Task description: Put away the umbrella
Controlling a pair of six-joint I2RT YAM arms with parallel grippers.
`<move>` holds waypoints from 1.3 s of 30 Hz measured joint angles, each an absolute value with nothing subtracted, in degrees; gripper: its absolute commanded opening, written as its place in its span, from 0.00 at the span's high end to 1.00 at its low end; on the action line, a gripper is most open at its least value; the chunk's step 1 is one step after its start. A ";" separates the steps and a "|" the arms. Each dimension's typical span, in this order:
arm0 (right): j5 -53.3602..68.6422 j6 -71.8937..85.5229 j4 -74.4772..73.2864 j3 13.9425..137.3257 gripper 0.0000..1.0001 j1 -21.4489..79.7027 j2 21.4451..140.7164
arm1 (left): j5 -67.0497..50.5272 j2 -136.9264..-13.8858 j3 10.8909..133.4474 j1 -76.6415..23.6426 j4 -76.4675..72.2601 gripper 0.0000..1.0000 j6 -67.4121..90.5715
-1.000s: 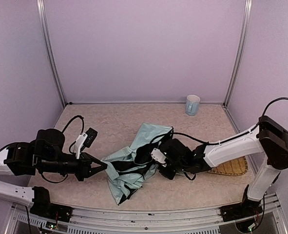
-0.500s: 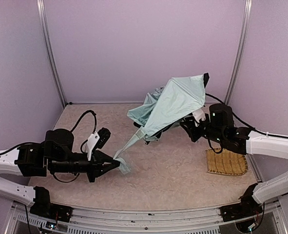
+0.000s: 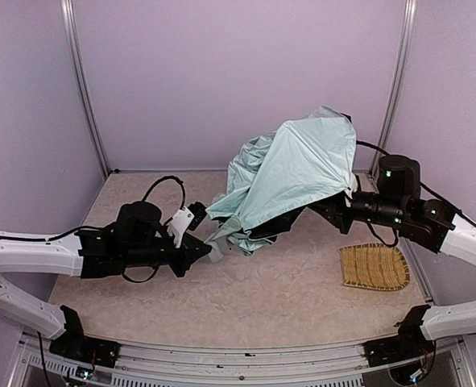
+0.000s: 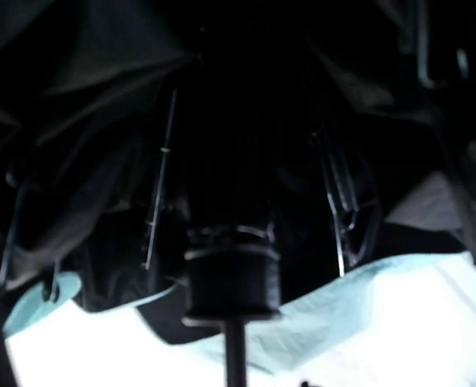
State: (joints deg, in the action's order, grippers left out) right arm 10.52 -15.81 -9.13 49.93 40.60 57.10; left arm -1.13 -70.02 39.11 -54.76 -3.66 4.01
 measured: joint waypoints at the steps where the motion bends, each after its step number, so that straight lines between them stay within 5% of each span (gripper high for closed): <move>1: 10.35 -16.80 -9.82 50.11 1.00 40.60 56.69 | -1.45 -71.66 39.94 -55.20 -3.79 1.00 3.42; 11: -7.79 -28.21 -11.20 50.96 1.00 40.58 53.76 | -8.40 -74.06 46.68 -64.88 -1.45 1.00 -2.94; 18: -15.70 -33.89 -6.13 47.83 1.00 37.98 53.19 | -13.50 -62.83 49.23 -68.69 0.36 1.00 -7.35; 24: -7.18 -36.16 -6.28 47.81 1.00 36.82 48.16 | -13.47 -58.74 48.18 -61.49 -2.24 1.00 -10.61; 39: 16.47 -46.41 -8.67 46.83 1.00 38.50 44.97 | -13.17 -80.20 47.40 -50.89 -7.94 1.00 -20.21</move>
State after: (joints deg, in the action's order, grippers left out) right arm 16.47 -46.41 -8.67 46.83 38.50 44.97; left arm -13.17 -80.20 47.40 -50.89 -7.94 -20.21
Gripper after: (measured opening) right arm 0.261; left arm 0.011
